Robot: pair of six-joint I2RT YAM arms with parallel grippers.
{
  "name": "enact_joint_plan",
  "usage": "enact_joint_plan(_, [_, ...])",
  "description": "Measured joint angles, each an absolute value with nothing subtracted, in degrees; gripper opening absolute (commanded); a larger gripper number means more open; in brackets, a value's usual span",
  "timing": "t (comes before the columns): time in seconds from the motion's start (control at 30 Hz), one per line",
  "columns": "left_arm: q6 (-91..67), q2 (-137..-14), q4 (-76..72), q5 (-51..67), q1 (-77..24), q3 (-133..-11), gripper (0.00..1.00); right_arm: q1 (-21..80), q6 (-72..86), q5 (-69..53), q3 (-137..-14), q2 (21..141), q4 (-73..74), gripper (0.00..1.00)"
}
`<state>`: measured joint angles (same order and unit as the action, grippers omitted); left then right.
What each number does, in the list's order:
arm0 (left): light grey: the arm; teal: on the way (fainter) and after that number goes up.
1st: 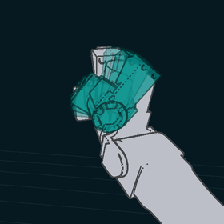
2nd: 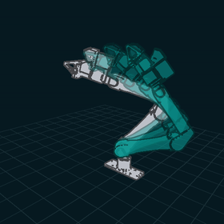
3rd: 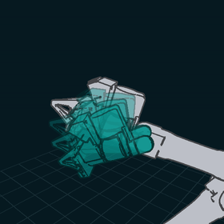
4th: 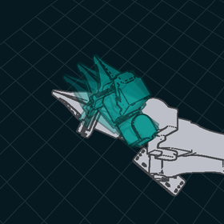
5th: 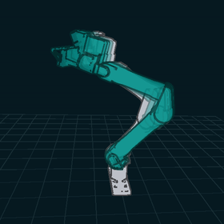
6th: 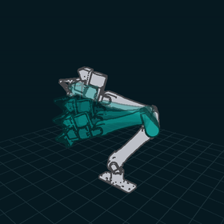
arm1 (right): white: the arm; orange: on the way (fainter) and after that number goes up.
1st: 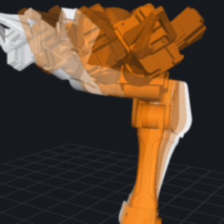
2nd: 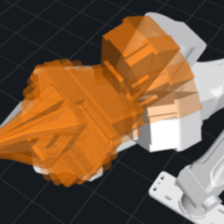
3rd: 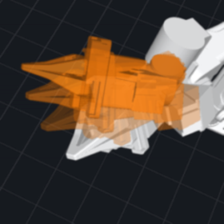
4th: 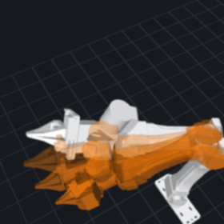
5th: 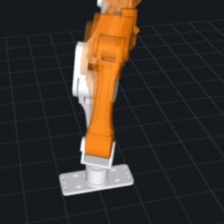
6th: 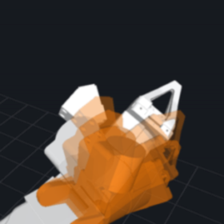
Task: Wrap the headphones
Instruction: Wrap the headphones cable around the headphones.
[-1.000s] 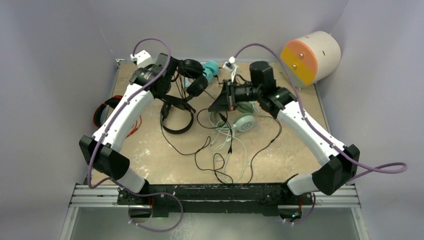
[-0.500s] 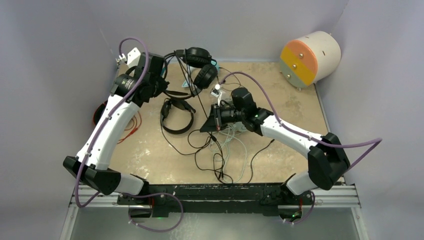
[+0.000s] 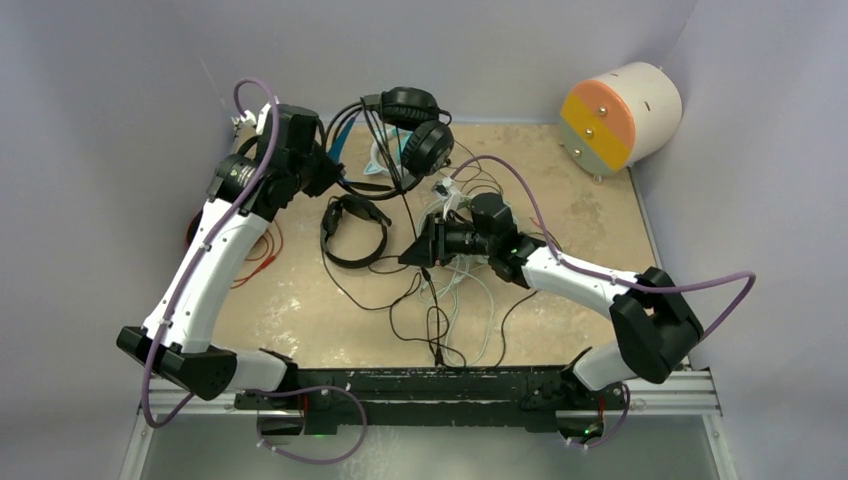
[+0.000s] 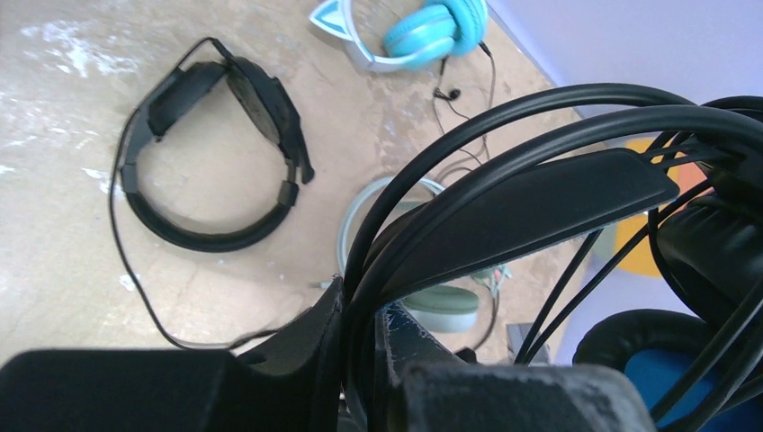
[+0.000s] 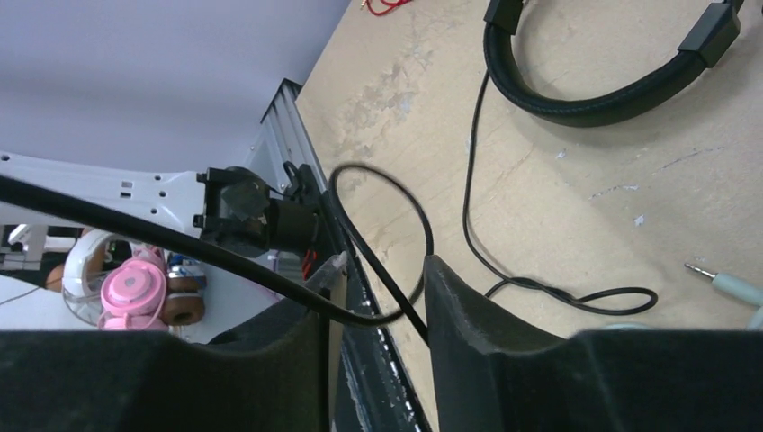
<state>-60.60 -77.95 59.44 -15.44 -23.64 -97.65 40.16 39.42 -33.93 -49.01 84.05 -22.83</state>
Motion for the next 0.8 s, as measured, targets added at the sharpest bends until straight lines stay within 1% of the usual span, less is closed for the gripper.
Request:
enact_joint_plan(0.23, [-60.9,-77.2,58.9,-12.5,-23.6,-98.8,0.0,40.2,37.6,-33.5,-46.4,84.1,-25.2,0.63])
enact_joint_plan(0.3, [-60.9,-77.2,59.2,-12.3,-23.6,-100.1,0.0,40.2,37.2,-33.8,-45.5,84.1,-26.1,0.69])
enact_joint_plan(0.33, [-60.9,-77.2,59.2,-12.2,-23.6,-100.9,0.0,40.1,37.0,-34.1,-45.0,84.3,-26.9,0.75])
enact_joint_plan(0.4, [-60.9,-77.2,59.3,-12.0,-23.6,-102.4,0.0,40.2,36.8,-34.3,-43.8,84.6,-28.8,0.8])
enact_joint_plan(0.47, [-60.9,-77.2,59.3,-11.8,-23.6,-103.9,0.0,40.2,36.5,-34.5,-42.1,85.0,-31.1,0.81])
enact_joint_plan(0.57, [-60.9,-77.2,59.5,-11.7,-23.6,-105.2,0.0,40.1,36.1,-34.5,-39.4,85.2,-33.5,0.79])
enact_joint_plan(0.7, [-60.9,-77.2,60.4,-11.8,-23.6,-106.1,0.0,40.2,35.5,-34.5,-37.9,86.3,-34.9,0.78])
enact_joint_plan(0.73, [-60.9,-77.2,60.9,-11.8,-23.6,-106.4,0.0,40.2,35.3,-34.5,-37.5,86.7,-35.4,0.78])
enact_joint_plan(0.8, [-60.8,-77.2,61.5,-11.8,-23.6,-106.8,0.0,40.2,34.9,-34.4,-36.5,87.3,-36.1,0.72])
